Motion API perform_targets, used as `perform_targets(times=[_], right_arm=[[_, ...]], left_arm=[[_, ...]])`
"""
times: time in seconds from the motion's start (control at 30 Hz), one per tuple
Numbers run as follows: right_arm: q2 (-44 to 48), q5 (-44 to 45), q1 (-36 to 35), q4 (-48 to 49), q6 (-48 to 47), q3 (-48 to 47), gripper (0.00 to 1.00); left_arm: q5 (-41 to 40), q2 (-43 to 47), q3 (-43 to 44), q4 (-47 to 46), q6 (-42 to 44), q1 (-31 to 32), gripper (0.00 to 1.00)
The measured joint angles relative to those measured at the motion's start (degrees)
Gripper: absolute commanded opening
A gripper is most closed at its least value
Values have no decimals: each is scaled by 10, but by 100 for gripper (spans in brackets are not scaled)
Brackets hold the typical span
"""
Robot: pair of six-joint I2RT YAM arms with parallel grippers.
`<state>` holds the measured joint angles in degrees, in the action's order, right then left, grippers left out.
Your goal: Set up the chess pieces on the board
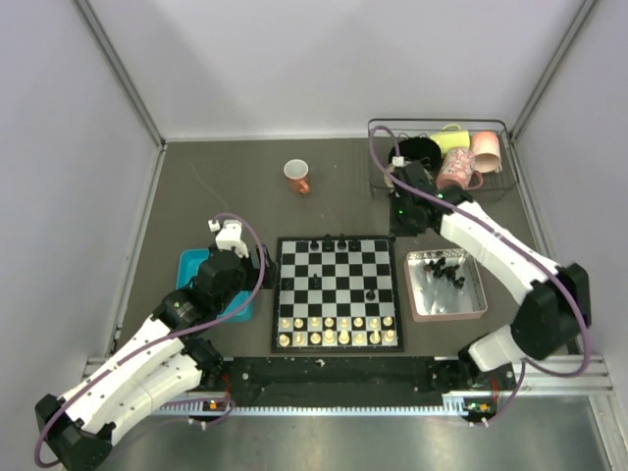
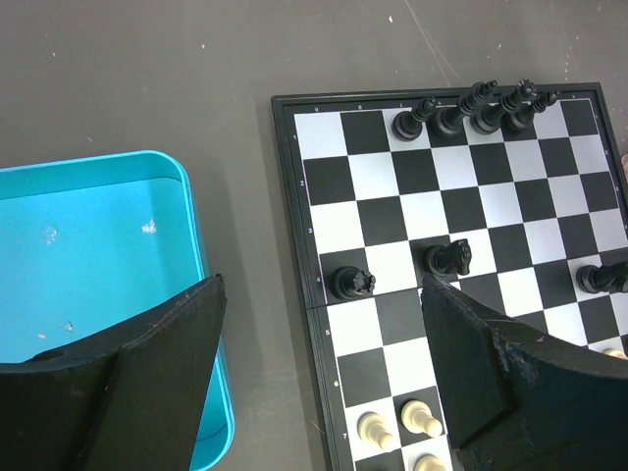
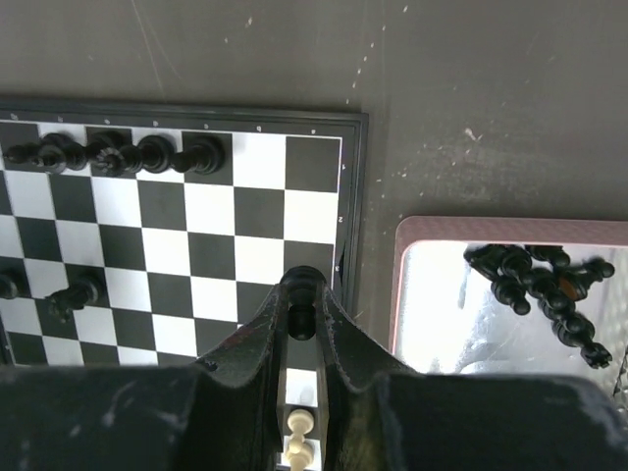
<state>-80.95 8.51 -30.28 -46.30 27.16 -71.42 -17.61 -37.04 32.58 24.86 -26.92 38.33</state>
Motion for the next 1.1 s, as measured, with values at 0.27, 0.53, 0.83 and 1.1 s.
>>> perform_targets(times=[0.27, 0.53, 0.83, 1.1], right_arm=[[-108, -11, -21, -12, -4, -43, 0], [-144, -12, -95, -14, -1, -120, 0], [-229, -11, -153, -15, 5, -187, 0], [-271, -6, -171, -14, 10, -226, 0]], left_arm=[[0, 0, 0, 0, 0, 0, 85], [0, 0, 0, 0, -2, 0, 85], [-1, 2, 0, 0, -3, 0, 85], [-4, 12, 0, 1, -4, 0, 85]])
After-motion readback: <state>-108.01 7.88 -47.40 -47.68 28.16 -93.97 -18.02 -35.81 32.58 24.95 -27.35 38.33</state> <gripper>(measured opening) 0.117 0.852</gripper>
